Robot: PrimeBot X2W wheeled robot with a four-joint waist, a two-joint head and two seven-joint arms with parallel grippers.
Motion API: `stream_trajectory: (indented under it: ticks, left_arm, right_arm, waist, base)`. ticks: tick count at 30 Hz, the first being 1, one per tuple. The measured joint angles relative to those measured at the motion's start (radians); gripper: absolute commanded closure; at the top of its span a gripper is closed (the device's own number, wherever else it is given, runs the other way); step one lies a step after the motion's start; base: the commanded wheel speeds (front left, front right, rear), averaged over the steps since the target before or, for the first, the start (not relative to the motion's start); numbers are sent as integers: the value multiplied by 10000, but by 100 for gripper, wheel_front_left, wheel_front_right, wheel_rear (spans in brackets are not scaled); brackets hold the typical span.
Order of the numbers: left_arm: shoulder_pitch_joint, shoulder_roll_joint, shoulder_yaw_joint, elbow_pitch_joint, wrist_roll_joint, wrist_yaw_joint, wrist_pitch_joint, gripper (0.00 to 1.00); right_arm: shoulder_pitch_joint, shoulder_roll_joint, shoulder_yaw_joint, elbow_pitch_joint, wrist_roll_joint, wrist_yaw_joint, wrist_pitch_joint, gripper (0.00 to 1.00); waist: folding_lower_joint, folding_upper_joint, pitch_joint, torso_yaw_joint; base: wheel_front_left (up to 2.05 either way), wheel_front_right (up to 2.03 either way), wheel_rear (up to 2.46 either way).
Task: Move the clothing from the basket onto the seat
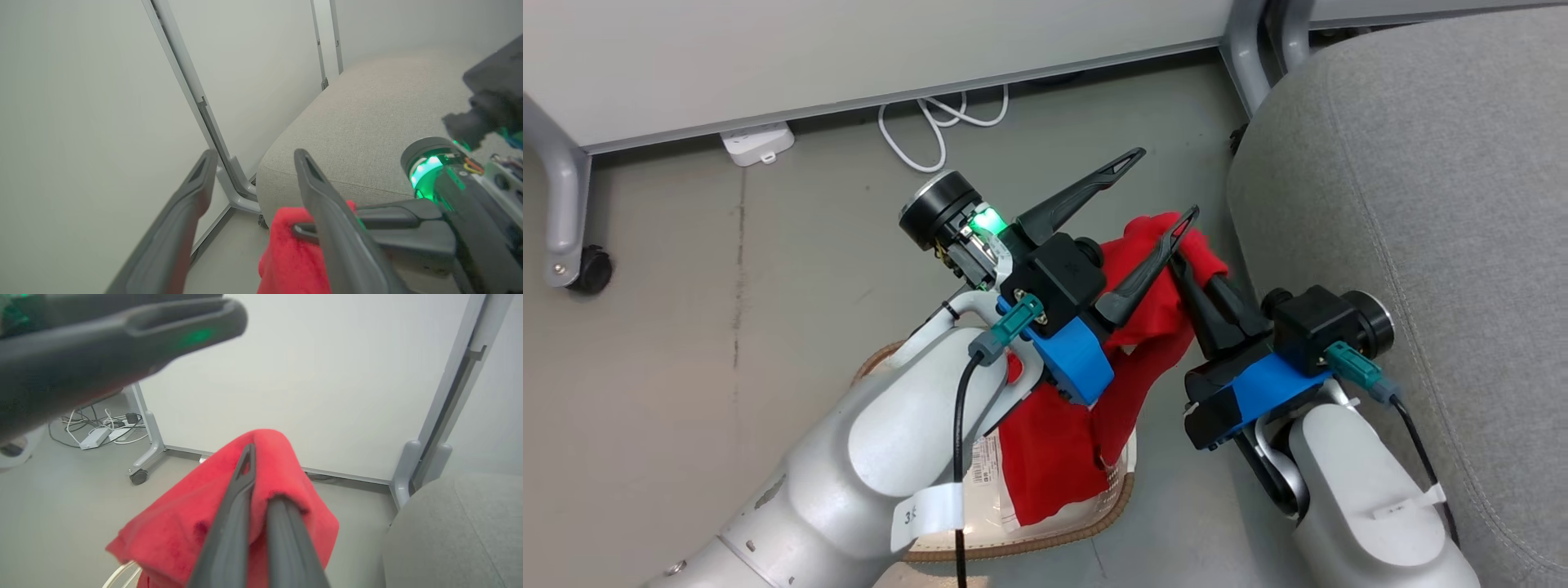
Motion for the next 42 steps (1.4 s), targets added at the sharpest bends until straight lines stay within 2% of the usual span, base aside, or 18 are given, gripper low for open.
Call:
stream_trajectory:
  ticks: [10, 34, 42]
  left_arm:
    - [119, 148, -188, -23, 0, 0, -2, 0]
    - [364, 219, -1333, -96, -226, 0, 0, 0]
    - [383, 219, -1377, -77, -301, 0, 0, 0]
  right_arm:
    - [593, -4, -1064, -796, -359, -2, 0, 100]
    - [2065, -6, -2757, -2368, -474, 0, 0, 100]
    - [2218, -6, -2844, -2420, -408, 0, 0, 100]
  waist:
    - [0, 0, 184, -953]
    - [-1, 0, 575, -3298]
    - [-1, 0, 603, -3465]
  base:
    - [0, 0, 0]
    - [0, 0, 0]
    - [0, 0, 0]
